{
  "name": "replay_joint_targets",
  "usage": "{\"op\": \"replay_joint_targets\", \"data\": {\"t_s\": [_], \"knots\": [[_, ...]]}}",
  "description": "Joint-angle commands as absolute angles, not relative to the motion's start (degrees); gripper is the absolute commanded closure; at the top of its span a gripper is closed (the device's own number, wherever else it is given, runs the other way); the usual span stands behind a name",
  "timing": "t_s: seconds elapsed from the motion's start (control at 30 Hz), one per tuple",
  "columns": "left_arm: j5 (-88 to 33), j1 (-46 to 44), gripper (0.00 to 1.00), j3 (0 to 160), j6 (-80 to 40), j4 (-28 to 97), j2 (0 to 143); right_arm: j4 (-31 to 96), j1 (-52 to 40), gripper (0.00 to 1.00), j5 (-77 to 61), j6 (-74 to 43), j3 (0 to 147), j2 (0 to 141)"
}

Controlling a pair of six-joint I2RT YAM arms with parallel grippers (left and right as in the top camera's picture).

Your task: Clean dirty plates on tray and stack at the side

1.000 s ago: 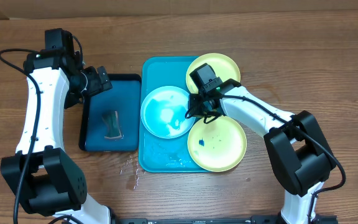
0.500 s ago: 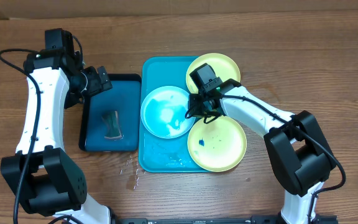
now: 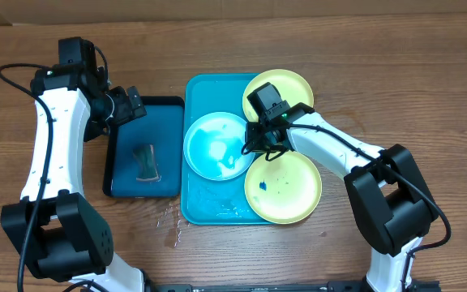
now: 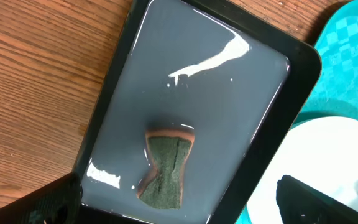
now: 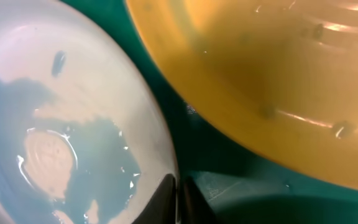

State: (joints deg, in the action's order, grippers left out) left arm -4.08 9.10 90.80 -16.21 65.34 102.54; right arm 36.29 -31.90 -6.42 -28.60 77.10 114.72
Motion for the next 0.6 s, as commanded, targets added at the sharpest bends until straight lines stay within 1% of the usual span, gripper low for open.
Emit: {"op": "replay_joint_targets", "data": {"t_s": [0.0, 0.17, 0.4, 0.5, 0.57], "knots": [[-4.45, 8.97, 0.0, 91.68, -16.93, 65.34, 101.56, 35.81, -32.12, 0.96, -6.07, -29.26, 77.58, 114.8], [-4.45, 8.97, 0.0, 91.68, -16.93, 65.34, 101.56, 36.27, -31.99, 0.96, -6.09, -30.0, 77.82, 114.45], [-4.47, 8.97, 0.0, 91.68, -16.93, 65.34, 101.56, 40.58, -30.63, 0.96, -6.13, -30.0, 80.03, 110.61], [-4.47, 8.97, 0.0, 91.68, -16.93, 65.34, 101.56, 41.3, -30.61, 0.79, -6.13, -30.02, 80.01, 109.86], [-4.47, 8.97, 0.0, 91.68, -16.93, 65.34, 101.56, 41.32, -30.63, 0.71, -6.11, -30.02, 79.85, 110.15]]}}
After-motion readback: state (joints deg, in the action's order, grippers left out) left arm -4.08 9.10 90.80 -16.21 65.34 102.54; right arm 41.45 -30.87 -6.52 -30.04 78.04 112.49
